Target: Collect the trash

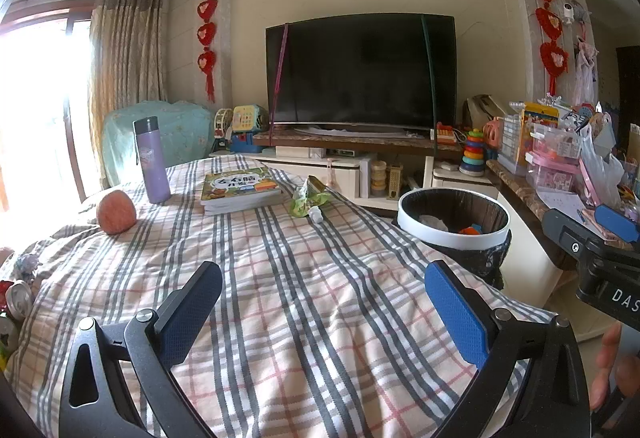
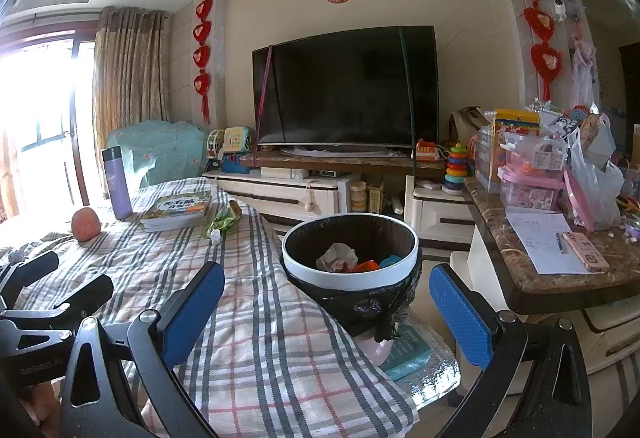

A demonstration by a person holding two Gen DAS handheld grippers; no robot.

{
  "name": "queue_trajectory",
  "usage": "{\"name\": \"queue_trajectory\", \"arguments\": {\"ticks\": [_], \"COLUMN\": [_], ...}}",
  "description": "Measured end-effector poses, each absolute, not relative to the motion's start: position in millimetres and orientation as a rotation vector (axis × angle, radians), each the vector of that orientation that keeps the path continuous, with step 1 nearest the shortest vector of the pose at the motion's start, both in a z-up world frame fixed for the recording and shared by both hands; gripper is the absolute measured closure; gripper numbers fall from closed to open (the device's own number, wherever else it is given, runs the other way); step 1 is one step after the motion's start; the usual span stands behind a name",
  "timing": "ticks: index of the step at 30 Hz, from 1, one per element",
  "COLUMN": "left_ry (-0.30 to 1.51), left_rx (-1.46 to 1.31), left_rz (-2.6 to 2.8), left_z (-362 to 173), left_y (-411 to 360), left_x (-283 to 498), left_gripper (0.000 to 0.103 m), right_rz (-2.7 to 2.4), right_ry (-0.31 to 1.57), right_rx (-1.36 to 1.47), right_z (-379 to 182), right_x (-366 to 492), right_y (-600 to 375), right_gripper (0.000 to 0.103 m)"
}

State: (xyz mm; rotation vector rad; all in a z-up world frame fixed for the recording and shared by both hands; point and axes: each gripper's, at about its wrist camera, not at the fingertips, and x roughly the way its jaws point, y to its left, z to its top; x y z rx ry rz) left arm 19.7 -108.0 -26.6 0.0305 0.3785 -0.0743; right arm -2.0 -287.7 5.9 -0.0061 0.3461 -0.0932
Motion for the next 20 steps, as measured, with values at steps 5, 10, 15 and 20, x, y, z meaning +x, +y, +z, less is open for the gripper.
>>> {"name": "queue_trajectory", "arguments": {"ticks": [5,10,15,20], "left_ry": [0.382,0.386,0.389,0.403], "left_rx": [0.028,0.021,0.012,0.002], "left_rz": [-0.08,-0.087,-0.097,-0.104], "left_z": [-27.9,-27.9,-26.4,-27.4], "left_y": [-106.4,-103.9,-101.4,-97.9], "left_x": [22.7,24.9,26.6,31.9], "left_gripper": [0.001,0.001,0.001,0.001], "right_rz": [-0.089,-0.083,-0.079,-0.077], "right_ry": [0.351,0.357,0.369,0.377], "right_rx": [-0.004,-0.005,0.003,0.008], "right_z": [6.7,5.6,1.9,0.9], "right_x": [0.1,0.8,6.6,10.7], "right_y": [-282.1,-276.5,-282.2,-284.3], "right_gripper": [0.0,0.0,0.0,0.0]}}
